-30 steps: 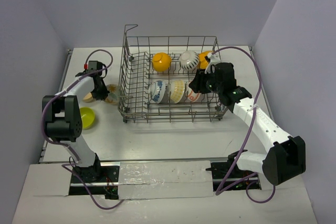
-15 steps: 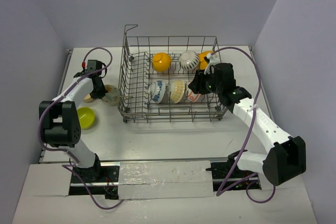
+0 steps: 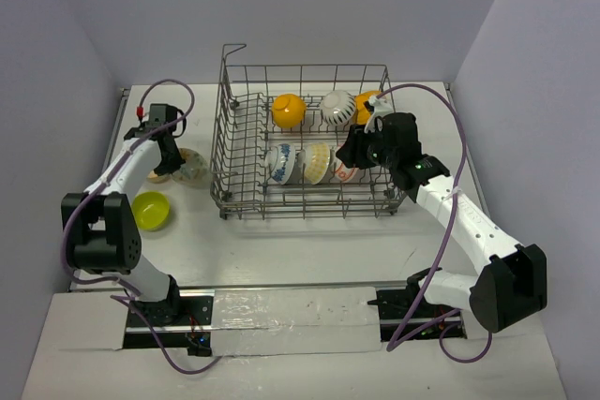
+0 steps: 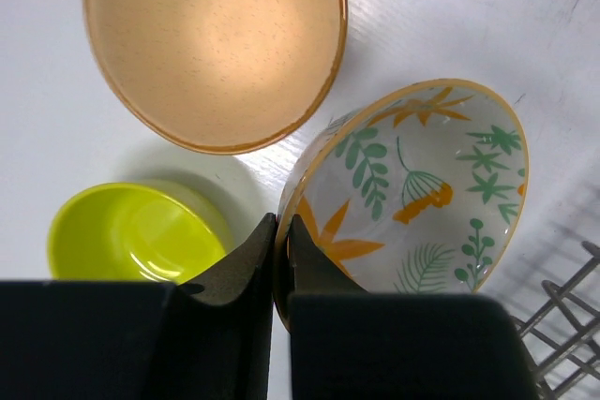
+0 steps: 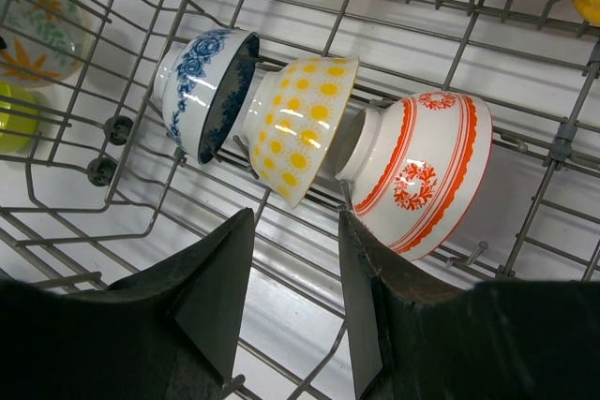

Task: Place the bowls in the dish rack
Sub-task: Pick up the bowl from the corner of the board, then pass from the left arm to the right

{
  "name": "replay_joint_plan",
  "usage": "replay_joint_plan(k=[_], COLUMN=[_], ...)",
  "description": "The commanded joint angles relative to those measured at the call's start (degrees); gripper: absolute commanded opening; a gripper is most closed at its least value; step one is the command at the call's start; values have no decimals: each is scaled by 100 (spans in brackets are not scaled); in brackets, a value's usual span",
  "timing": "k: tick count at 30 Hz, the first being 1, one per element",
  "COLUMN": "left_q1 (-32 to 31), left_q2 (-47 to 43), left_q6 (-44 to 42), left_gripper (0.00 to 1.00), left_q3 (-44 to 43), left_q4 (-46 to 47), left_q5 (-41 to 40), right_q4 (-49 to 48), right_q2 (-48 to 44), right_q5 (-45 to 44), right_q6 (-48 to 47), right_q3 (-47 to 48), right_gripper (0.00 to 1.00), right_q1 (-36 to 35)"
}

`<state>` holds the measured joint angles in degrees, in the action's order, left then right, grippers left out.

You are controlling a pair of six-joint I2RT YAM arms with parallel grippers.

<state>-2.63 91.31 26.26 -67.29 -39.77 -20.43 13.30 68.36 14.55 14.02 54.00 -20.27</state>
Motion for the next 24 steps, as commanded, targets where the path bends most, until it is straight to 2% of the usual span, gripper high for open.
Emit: replay_joint_plan(k=[1, 6, 12, 20, 24], left_q1=[122, 246, 703, 615, 405], left_q2=[-385, -394, -482, -1009, -931], left_q6=[63, 186, 231, 169, -7], left_gripper=[0, 0, 0, 0, 0], left_q3=[-469, -1286, -2296, -3167, -3790], left_q4=[39, -233, -461, -453, -969], left_q5=[-199, -93, 74, 355, 917], right_q4=[-29, -3, -47, -29, 128], right_q2=[-156, -130, -174, -305, -324], right_q5=[-31, -4, -48, -101, -223], right_q6=[-75, -75, -57, -93, -101], right_q3=[190, 208, 199, 322, 506], right_gripper=[49, 49, 49, 49, 49], right_q1=[-56, -73, -82, -91, -126])
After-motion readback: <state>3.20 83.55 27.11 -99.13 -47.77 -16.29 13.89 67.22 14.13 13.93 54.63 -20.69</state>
